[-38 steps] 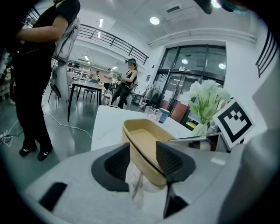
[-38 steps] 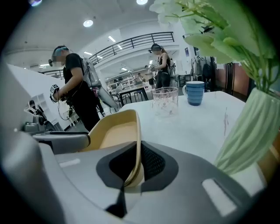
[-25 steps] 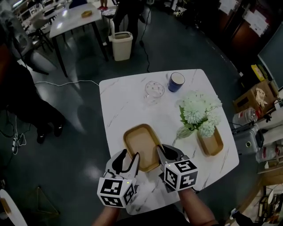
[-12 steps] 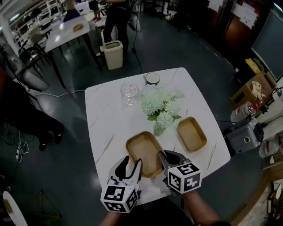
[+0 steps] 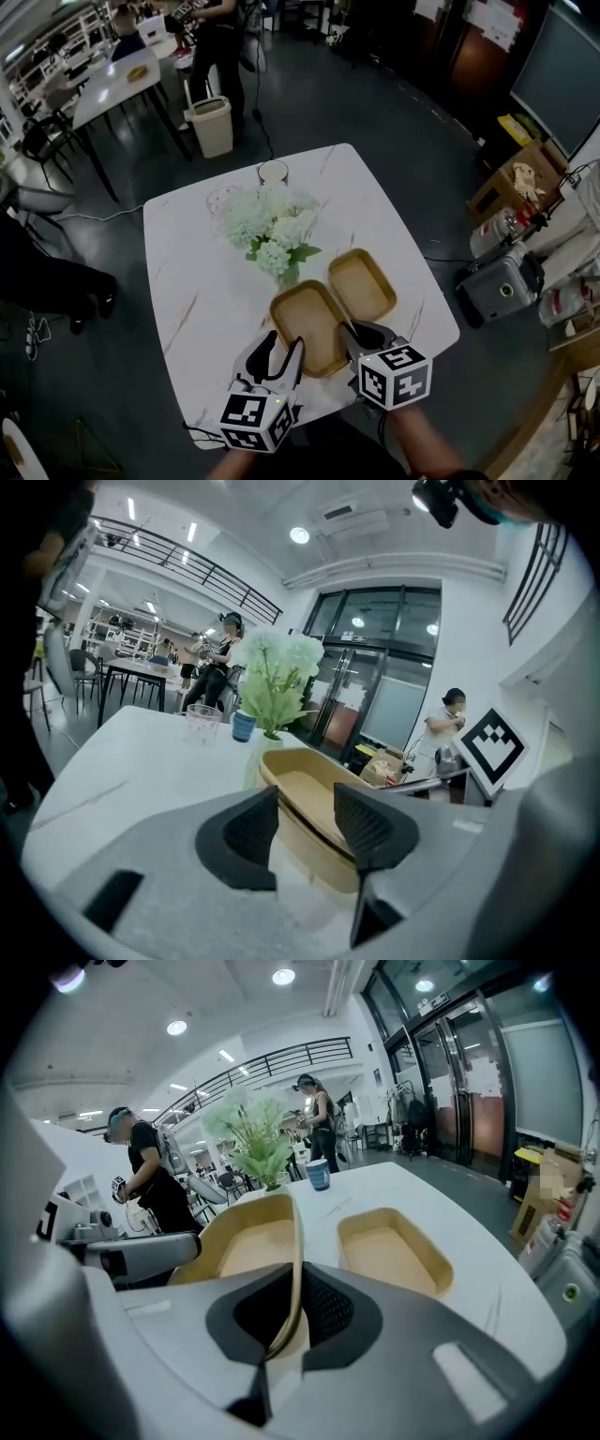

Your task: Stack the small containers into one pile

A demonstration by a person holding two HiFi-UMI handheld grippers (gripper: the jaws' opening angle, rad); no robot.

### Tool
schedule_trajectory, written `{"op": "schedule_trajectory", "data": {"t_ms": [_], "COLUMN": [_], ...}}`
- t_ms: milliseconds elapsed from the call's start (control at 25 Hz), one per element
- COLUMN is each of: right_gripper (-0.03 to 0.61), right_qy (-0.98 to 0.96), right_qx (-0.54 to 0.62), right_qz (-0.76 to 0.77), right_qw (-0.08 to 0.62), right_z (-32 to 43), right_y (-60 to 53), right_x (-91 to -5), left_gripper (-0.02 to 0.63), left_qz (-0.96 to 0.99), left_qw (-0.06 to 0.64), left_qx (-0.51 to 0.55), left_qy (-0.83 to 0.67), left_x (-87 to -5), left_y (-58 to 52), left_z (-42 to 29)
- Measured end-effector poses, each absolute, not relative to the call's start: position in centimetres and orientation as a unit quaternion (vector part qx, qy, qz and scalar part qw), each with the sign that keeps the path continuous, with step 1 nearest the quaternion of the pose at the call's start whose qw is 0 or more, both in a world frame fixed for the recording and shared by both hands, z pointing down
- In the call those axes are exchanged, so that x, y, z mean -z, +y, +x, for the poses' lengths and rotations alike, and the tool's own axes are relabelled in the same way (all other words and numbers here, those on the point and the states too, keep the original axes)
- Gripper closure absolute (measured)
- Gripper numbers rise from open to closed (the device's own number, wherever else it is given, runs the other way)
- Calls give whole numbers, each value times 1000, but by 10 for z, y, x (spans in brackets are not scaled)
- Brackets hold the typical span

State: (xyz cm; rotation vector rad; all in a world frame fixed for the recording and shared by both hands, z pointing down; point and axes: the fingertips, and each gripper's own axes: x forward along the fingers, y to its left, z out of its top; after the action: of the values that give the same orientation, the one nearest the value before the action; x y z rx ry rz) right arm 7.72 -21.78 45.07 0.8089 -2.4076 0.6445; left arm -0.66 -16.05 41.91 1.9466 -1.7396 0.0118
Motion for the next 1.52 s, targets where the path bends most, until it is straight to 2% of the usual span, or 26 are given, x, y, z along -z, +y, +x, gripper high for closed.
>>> {"op": "schedule_trajectory", "data": {"t_ms": [800, 1520], "right_gripper": [563, 561], "right_qy": [-881, -873], "right_qx": [-218, -221], "right_qz": [332, 331], "right_qw": [257, 283], "right_z": [157, 155], "right_y": [-323, -358], "right_x": [-450, -480], "left_gripper": [439, 439], "left_qz": [748, 743], "left_qw": [245, 261], "left_qx": [-3, -26], "left_qy": [-616, -616], "left_x": [-419, -447], "left_y": [-267, -304], "left_z": [69, 69]}}
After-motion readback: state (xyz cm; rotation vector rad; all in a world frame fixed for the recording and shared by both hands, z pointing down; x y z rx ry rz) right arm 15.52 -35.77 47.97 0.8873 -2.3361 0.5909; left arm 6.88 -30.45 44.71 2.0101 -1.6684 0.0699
